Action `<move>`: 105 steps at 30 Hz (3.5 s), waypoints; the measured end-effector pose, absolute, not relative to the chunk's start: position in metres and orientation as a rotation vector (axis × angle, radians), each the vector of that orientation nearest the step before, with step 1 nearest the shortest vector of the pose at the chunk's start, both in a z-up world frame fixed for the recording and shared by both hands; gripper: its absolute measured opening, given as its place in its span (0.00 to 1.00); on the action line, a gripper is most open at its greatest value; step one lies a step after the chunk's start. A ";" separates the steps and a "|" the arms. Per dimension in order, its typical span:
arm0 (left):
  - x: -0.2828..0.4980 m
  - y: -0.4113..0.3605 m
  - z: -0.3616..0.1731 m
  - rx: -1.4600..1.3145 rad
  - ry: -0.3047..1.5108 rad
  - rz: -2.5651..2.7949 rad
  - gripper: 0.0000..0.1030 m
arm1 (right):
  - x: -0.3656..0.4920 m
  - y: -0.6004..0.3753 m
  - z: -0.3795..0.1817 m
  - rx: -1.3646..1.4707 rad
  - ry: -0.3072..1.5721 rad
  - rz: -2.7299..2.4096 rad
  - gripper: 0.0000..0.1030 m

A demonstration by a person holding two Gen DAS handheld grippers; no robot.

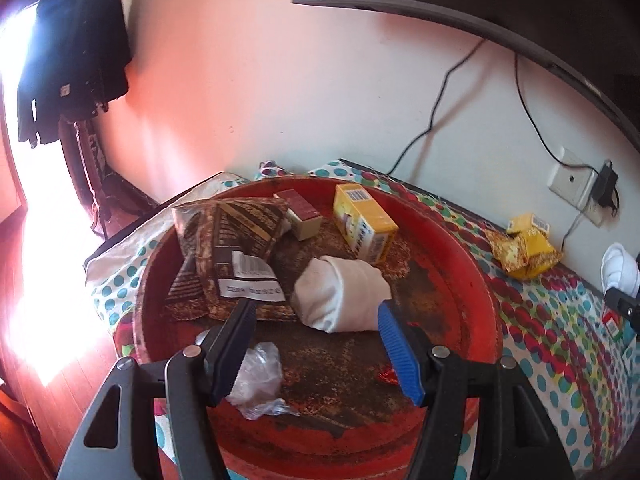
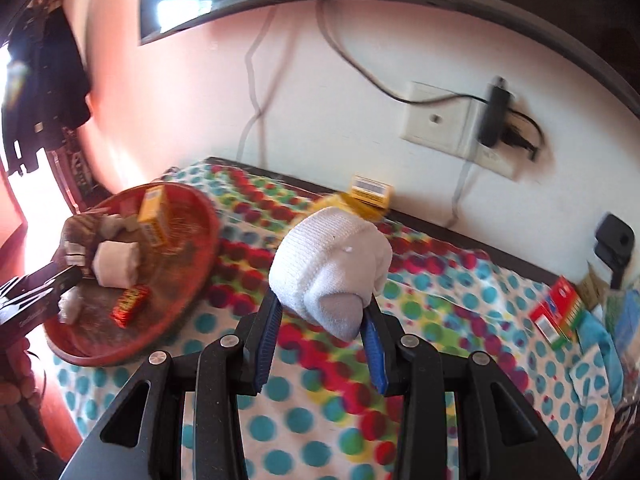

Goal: Organize objects
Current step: 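Lower the sock into the tray and open the right gripper, then move the right gripper to the yellow medicine box and grasp it, then grasp the yellow chip bag with the left gripper while the right gripper holds the box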

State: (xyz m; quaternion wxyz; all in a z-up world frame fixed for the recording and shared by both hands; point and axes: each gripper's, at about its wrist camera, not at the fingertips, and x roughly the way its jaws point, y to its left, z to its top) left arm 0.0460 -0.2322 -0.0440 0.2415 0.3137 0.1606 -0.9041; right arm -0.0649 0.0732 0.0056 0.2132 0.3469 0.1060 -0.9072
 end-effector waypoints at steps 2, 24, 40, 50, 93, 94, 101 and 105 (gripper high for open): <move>0.053 -0.246 -0.042 0.816 0.482 -2.429 0.63 | -0.064 0.050 0.007 0.956 0.315 -2.482 0.35; 0.072 -0.290 -0.053 0.769 0.722 -2.288 0.63 | -0.086 -0.119 -0.068 1.136 0.421 -2.170 0.35; 0.072 -0.293 -0.058 0.788 0.748 -2.269 0.63 | -0.104 -0.058 -0.027 1.022 0.330 -2.306 0.72; 0.061 -0.281 -0.065 0.837 0.736 -2.295 0.63 | -0.245 0.036 -0.002 1.218 0.281 -2.679 0.76; -0.210 -0.040 0.005 1.712 -0.534 -2.905 0.67 | -0.092 0.238 -0.098 1.251 -0.020 -2.613 0.47; -0.222 -0.033 -0.002 1.752 -0.624 -2.865 0.67 | -0.092 0.237 -0.098 1.253 -0.009 -2.615 0.47; -0.257 -0.009 -0.044 2.053 -0.955 -2.630 0.67 | -0.092 0.237 -0.098 1.257 -0.038 -2.596 0.48; -0.271 -0.009 -0.063 2.145 -0.944 -2.548 0.67 | -0.092 0.236 -0.098 1.261 -0.020 -2.600 0.49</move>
